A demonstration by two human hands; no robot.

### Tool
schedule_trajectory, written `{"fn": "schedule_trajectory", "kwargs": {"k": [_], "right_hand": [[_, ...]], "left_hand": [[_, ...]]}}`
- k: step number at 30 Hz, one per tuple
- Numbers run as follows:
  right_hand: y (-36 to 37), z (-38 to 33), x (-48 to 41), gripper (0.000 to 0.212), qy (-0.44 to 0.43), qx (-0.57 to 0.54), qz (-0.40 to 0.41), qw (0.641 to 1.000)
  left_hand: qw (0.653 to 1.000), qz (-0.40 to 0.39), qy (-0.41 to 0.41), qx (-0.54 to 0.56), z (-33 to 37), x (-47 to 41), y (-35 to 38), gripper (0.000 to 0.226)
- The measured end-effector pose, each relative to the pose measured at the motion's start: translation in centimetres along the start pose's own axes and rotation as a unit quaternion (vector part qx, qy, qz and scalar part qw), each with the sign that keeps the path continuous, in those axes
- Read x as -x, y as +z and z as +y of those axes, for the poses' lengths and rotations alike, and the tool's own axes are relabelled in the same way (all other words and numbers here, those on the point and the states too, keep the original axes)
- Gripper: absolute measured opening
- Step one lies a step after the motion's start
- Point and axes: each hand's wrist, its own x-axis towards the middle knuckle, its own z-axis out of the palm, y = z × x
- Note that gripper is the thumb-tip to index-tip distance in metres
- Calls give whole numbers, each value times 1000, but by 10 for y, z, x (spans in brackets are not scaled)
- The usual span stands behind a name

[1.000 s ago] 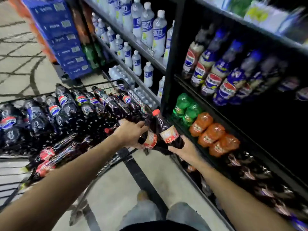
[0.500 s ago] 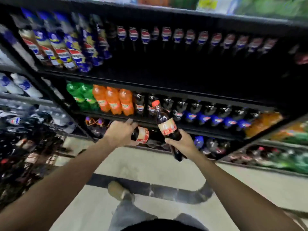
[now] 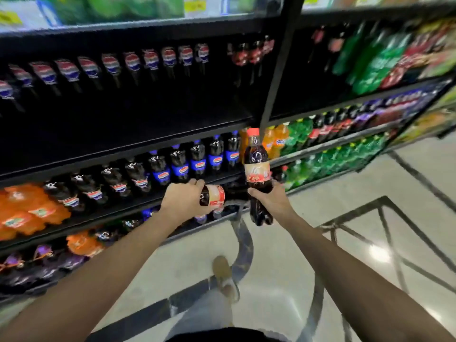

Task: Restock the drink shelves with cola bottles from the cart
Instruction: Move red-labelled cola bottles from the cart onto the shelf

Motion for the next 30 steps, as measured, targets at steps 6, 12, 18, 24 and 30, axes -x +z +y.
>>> {"fn": "schedule_trajectory", "kwargs": {"k": [6,12,18,24,30], "right_hand": [[-86,7,-51,33,8,16,95,995],[-158,5,-118,41,27,33,132,990],[-200,-6,-184,31,12,17,149,989],[-229,-19,-245,42,-7,-24,140,990],[-266,-34,-322,31,-42,-51,87,994]], "left_hand": [[997,63,33,29,81,-105,-17,78],[991,99,85,4,134,-212,-44,83],[990,108,85,10,166,-286,-58,83],[993,107,39,35,177,-332,-65,79],[991,116,-42,61,201,-367,-70,78]]}}
